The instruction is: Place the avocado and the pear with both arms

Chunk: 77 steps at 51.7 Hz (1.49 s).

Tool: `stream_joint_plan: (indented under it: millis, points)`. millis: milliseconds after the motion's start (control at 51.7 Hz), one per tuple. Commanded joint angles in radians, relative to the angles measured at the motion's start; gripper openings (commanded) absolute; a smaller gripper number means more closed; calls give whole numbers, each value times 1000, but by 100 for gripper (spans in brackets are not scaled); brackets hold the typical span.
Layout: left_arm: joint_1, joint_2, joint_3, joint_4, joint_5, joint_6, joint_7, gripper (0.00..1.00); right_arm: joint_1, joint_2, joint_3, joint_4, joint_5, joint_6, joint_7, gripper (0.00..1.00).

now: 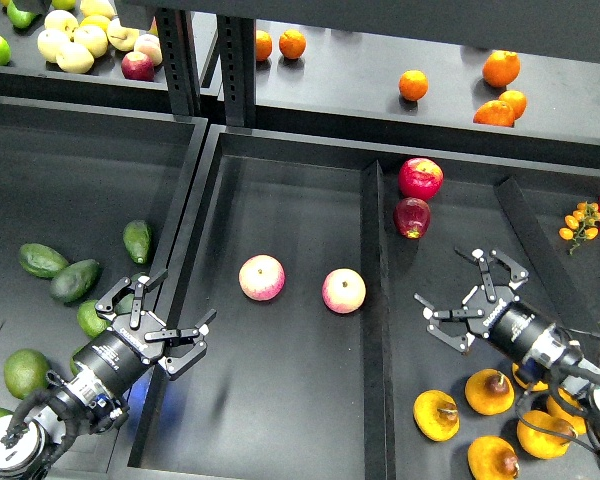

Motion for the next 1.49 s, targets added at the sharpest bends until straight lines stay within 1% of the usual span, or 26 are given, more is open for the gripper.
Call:
stream_joint_plan:
  millis: [0,58,155,329,581,736,910,1104,1278,1471]
  points:
    - [3,0,-1,1,-2,0,0,99,-12,10,17,-56,17,0,0,99]
    - [4,0,-1,1,-2,0,0,99,-32,21,25,-57,44,0,0,99]
    - [6,0,2,1,-2,0,0,99,-81,79,62,-50,90,0,0,99]
    - [18,0,2,-1,-2,0,0,99,-98,163,114,-45,98,0,0,99]
    - [20,0,2,2,-5,0,0,99,-184,163,125,-37,101,0,0,100]
    - [23,0,4,27,-46,0,0,99,-230,163,108,-33,101,0,0,100]
    - [21,0,10,51,-97,0,0,99,-250,163,100,27,107,0,0,100]
    - [11,0,21,53,-118,0,0,99,-259,163,33,104,109,0,0,100]
    - [-22,0,25,39,-120,0,0,99,-250,163,-24,153,109,0,0,100]
    - [-81,0,27,34,-118,0,0,99,-224,163,-39,191,109,0,3,100]
